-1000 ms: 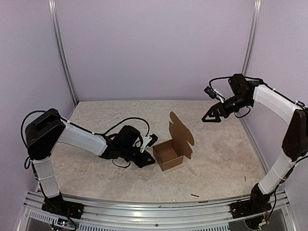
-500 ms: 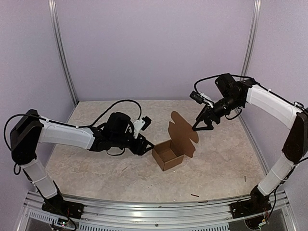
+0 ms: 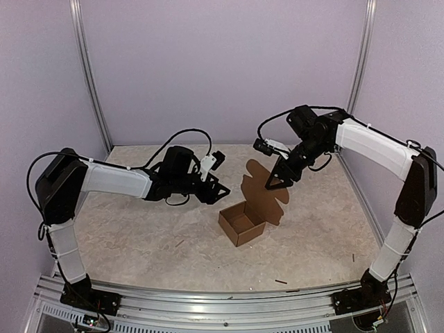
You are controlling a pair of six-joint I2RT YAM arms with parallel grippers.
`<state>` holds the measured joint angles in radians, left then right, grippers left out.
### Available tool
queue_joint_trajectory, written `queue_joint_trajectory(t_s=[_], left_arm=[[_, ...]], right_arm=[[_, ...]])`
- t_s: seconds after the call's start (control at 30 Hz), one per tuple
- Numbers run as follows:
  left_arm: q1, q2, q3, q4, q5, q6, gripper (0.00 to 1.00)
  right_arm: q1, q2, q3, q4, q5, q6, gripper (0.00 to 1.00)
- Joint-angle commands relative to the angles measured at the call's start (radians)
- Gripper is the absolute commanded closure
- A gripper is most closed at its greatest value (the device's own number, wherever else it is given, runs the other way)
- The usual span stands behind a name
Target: Fold the paper box
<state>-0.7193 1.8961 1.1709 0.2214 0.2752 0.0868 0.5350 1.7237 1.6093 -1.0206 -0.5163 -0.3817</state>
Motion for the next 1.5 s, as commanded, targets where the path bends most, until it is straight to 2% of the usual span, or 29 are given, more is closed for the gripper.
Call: queue_joint_trajectory(t_s=[0.0,0.33,0.47,0.57,0.73,0.87,1.13,1.3,1.47], left_arm=[[-0.007,-0.081,-0.073,0.032,0.005,-0.007,0.31],[-0.017,-0.291,-0.214,0.054,-0.072,-0.08,0.31],[-0.008,-0.403,-0.257,0.028,-0.063,-0.104,0.26],[-0.013,-0.45,-0.276,0.043,-0.038,-0.119,0.15],[-0.015,-0.446,-0.217,-0.028,-0.01,-0.11,0.13],[-0.025,-0.413,-0.181,-0.042,0.074,-0.059,0.19],[-0.063,-0.335,-0.085,-0.09,0.08,0.008,0.32],[-0.091,-0.284,-0.021,-0.148,0.048,0.027,0.5],[-0.11,-0.261,0.005,-0.176,0.012,-0.001,0.8]], right_arm=[[0.017,0.047,0.058,-0.022,0.036,0.004,0.64],[0.049,0.131,0.195,-0.069,0.028,-0.053,1.0],[0.049,0.139,0.244,-0.115,-0.015,-0.131,1.0],[0.049,0.136,0.247,-0.148,-0.061,-0.237,1.0],[0.055,0.129,0.245,-0.18,-0.099,-0.328,1.0],[0.06,0.123,0.239,-0.165,-0.109,-0.324,1.0],[0.08,0.117,0.216,-0.142,-0.123,-0.31,1.0],[0.08,0.116,0.209,-0.121,-0.108,-0.282,1.0],[0.08,0.117,0.205,-0.086,-0.082,-0.228,1.0]])
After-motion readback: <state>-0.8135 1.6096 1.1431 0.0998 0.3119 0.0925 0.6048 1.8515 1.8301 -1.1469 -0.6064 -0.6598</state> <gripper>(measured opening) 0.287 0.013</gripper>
